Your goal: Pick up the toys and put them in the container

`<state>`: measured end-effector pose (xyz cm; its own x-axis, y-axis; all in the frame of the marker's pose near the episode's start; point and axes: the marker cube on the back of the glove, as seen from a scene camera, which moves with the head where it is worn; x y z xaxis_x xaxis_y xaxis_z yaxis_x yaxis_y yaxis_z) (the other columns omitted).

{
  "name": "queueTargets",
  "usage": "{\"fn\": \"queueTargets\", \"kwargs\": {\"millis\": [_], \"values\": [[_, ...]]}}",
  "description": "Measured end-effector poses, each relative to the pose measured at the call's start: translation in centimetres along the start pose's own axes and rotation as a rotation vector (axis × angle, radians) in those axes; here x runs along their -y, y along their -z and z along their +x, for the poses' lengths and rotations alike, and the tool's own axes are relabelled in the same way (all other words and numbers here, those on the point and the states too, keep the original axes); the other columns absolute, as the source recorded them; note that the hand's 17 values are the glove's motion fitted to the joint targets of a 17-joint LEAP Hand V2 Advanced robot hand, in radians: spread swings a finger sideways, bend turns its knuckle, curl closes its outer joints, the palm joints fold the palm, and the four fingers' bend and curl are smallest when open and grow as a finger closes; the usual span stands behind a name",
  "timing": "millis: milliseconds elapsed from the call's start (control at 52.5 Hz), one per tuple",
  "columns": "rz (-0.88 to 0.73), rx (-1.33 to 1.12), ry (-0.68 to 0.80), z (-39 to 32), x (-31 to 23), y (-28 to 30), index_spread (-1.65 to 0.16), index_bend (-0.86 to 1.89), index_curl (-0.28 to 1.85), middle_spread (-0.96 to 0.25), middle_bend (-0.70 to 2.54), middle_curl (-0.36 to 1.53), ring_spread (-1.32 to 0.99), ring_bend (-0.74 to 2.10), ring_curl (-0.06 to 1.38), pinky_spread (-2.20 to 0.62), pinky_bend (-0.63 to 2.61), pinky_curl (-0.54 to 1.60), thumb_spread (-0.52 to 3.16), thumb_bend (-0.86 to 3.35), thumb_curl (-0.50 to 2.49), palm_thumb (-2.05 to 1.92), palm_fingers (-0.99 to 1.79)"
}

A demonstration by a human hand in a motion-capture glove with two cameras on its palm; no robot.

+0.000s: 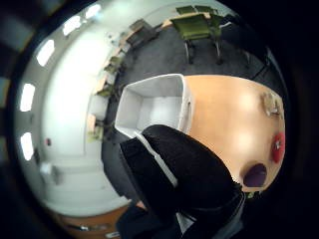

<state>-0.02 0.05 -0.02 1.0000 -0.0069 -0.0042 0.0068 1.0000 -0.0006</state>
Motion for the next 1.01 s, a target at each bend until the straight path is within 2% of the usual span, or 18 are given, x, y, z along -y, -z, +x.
{"fn": "queueTargets", "kwargs": {"millis": [133,324,590,762,1009], "values": [[0.01,-0.005,0.003,-0.1,0.0,0.1,-0.19,0.29,0.13,-0.1,0.28,0.11,-0.23,0.17,0.04,-0.09,0.36,0.14,0.74,-0.1,0.0,-0.14,0.25],[0.011,-0.004,0.012,-0.2,-0.1,0.1,-0.25,0.3,0.21,-0.14,0.29,0.17,-0.32,0.18,0.06,-0.11,0.38,0.19,0.99,-0.1,0.01,-0.15,0.22],[0.025,-0.036,0.013,2.1,-1.5,0.6,-0.28,0.29,0.28,-0.15,0.29,0.23,-0.36,0.19,0.1,-0.12,0.38,0.24,1.1,-0.1,0.03,-0.15,0.2],[0.018,-0.051,-0.01,8.9,-4.1,0.1,-0.28,0.27,0.31,-0.16,0.29,0.26,-0.37,0.19,0.12,-0.13,0.39,0.27,1.11,-0.1,0.03,-0.15,0.19],[-0.001,-0.048,-0.065,16.8,-9.6,-4.0,-0.29,0.23,0.35,-0.16,0.27,0.3,-0.38,0.2,0.16,-0.13,0.39,0.3,1.1,-0.1,0.04,-0.15,0.21]]}}
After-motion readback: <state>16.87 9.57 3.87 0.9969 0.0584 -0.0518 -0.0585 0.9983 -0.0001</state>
